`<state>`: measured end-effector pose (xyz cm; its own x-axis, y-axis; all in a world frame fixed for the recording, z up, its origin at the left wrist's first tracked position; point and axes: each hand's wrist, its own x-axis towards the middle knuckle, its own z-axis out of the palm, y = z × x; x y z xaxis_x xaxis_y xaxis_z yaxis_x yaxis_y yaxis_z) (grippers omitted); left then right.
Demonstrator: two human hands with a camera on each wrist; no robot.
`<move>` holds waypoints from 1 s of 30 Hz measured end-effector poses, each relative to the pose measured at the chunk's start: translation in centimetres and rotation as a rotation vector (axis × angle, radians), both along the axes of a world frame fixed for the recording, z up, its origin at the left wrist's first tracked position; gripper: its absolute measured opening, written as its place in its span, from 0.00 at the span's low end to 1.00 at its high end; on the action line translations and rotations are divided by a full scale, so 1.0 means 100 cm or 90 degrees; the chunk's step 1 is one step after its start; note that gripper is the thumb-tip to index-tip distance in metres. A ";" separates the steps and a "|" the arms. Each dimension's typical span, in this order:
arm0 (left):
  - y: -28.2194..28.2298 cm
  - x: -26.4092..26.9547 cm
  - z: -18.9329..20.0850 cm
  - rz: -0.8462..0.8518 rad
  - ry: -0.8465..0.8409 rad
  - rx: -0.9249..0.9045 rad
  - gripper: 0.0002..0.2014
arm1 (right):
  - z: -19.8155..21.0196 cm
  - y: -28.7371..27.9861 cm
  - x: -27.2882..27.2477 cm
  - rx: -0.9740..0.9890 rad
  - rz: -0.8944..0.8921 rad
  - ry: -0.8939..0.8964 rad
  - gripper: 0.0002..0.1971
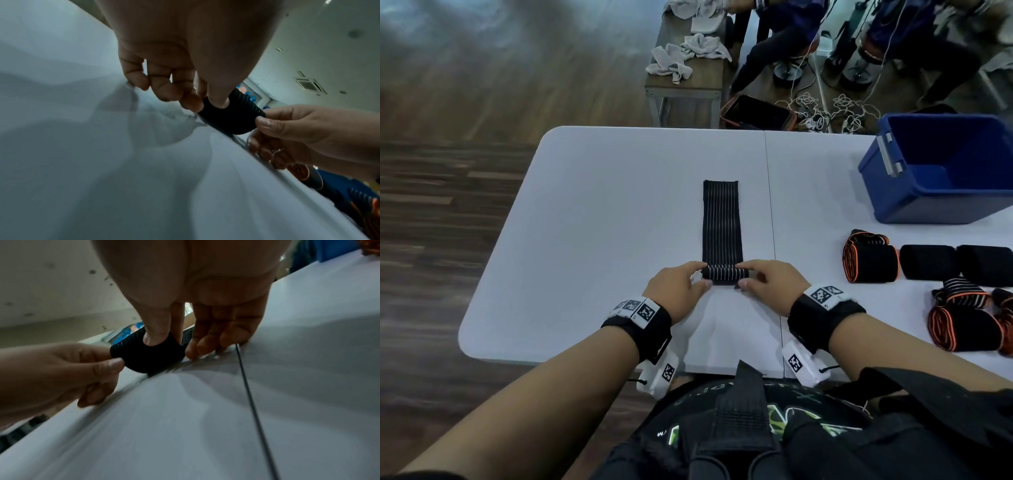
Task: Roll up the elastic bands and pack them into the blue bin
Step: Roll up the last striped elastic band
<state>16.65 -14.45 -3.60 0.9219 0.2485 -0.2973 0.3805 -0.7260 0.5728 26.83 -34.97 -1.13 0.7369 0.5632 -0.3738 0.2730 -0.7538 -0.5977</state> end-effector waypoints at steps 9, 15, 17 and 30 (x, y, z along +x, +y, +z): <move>-0.006 0.006 0.006 0.051 0.027 -0.031 0.15 | -0.007 0.009 0.008 0.013 -0.093 0.038 0.17; -0.010 0.006 0.003 0.067 0.073 -0.015 0.21 | -0.008 0.011 0.008 -0.060 -0.078 0.029 0.24; -0.012 0.005 0.005 0.060 0.097 0.009 0.22 | -0.009 0.012 0.005 -0.092 -0.068 0.021 0.25; -0.011 0.004 0.007 -0.081 -0.041 0.276 0.14 | -0.009 0.014 -0.012 -0.059 -0.007 -0.103 0.22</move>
<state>17.05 -15.51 -2.90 0.9664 0.2207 -0.1320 0.2461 -0.9429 0.2247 25.62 -33.59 -2.07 0.7979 0.5229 -0.3000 0.3509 -0.8075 -0.4741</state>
